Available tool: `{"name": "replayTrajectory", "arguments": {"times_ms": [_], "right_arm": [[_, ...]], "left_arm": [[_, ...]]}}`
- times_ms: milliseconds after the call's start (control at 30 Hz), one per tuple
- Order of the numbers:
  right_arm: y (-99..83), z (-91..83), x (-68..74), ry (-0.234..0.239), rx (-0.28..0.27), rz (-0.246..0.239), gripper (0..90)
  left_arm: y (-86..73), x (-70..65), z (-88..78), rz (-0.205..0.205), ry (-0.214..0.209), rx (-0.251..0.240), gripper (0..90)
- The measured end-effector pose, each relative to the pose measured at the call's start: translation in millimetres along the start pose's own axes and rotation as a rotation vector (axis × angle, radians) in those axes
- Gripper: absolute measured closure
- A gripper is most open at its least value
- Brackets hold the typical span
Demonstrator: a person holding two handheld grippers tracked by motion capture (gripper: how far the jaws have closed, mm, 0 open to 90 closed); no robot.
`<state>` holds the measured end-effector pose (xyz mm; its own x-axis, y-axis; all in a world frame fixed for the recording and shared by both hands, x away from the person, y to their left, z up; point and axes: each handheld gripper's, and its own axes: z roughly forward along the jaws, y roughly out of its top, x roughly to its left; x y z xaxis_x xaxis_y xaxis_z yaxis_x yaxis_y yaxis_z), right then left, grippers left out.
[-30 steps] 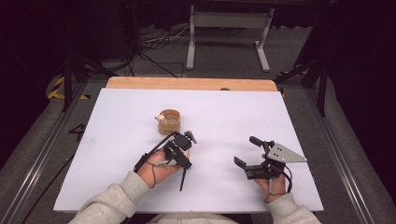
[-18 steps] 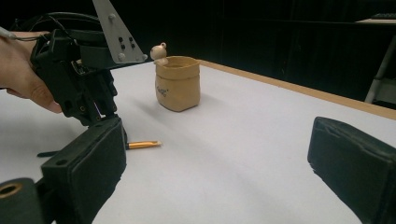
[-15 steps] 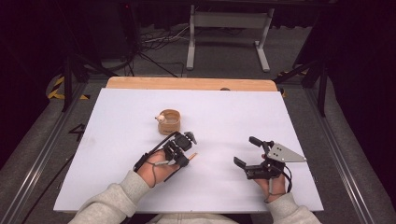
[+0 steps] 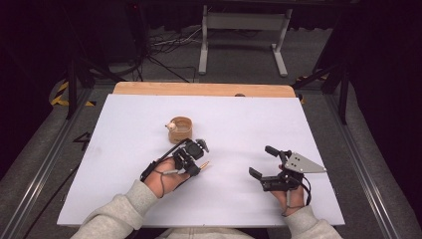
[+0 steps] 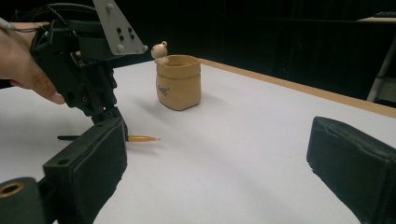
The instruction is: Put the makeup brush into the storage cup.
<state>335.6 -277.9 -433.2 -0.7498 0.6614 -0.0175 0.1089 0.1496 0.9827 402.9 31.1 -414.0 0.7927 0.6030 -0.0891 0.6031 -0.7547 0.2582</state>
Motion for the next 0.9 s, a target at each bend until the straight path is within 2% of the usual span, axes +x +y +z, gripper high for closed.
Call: {"name": "replayTrajectory", "arguments": {"times_ms": [200, 367, 767, 833, 900], "right_arm": [[0.1, 0.0, 0.2, 0.006, -0.001, 0.000, 5.3], [0.1, -0.1, 0.1, 0.006, -0.005, 0.000, 5.3], [0.1, 0.1, 0.4, 0.009, -0.005, 0.000, 5.3], [0.2, -0.1, 0.5, 0.008, -0.005, -0.002, 5.4], [0.0, 0.0, 0.3, 0.009, -0.006, 0.001, 5.3]], "left_arm": [[-1.1, 0.1, -11.6, 0.007, -0.005, -0.040, 82.5], [-2.1, -1.9, -25.0, 0.029, -0.005, -0.078, 82.5], [-6.7, -8.3, -64.3, 0.052, -0.019, -0.264, 82.5], [-7.6, -9.0, -68.8, 0.053, -0.013, -0.282, 82.5], [-9.6, -10.0, -74.2, 0.050, -0.002, -0.320, 82.5]]}}
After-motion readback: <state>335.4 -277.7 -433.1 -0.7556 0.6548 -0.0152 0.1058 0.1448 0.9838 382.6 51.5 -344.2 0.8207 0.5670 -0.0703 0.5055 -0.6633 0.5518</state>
